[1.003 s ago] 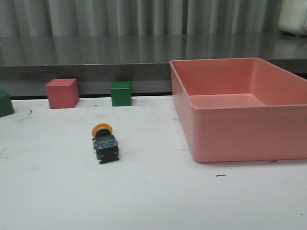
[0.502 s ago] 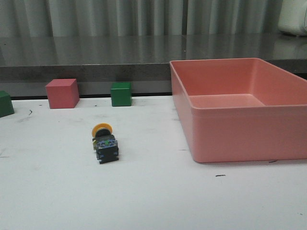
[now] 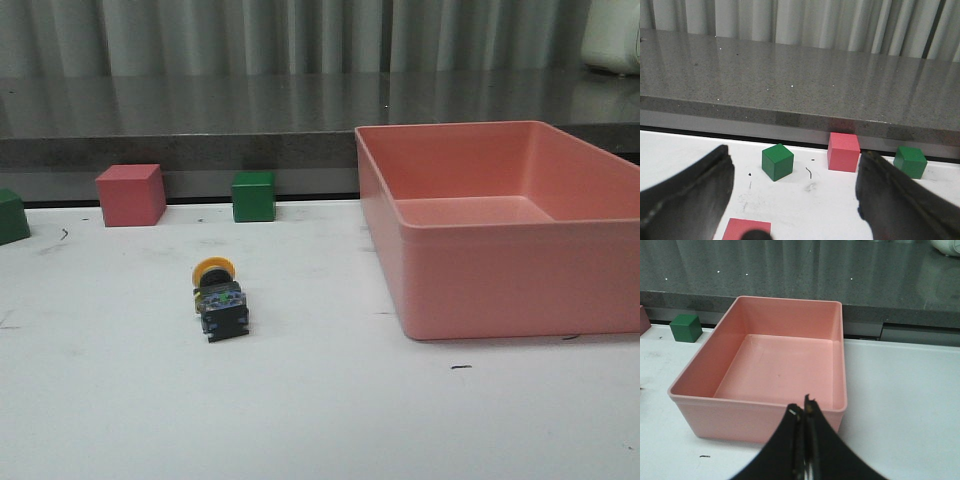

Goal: Place and stand button with both arms
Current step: 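Raise the right gripper away from the button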

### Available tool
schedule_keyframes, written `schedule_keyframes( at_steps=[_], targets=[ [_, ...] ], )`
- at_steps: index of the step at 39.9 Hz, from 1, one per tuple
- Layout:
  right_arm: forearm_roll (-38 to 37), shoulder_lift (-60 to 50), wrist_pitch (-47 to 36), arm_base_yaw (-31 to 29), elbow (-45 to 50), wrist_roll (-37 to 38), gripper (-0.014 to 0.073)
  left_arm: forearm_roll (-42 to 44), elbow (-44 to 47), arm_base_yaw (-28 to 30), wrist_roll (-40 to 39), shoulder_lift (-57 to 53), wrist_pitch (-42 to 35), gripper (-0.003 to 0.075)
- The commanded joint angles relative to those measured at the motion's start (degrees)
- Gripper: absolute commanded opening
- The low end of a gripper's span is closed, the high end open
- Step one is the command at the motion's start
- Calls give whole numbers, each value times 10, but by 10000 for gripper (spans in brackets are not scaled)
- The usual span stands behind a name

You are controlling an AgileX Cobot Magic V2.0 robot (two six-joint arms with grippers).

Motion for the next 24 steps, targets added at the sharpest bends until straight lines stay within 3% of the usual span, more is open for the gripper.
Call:
schedule_keyframes(
  at_steps=[1,15,24],
  targets=[
    [-12,3,-49,-2,-14,-6,-71,-5,-45,-19,-6,49,-37,491],
    [-12,3,-49,-2,-14,-6,-71,-7,-149,-214,-6,241,-24,491],
    [-12,3,-49,-2,-14,-6,-71,-70,-269,-249,-6,396,115,491]
  ],
)
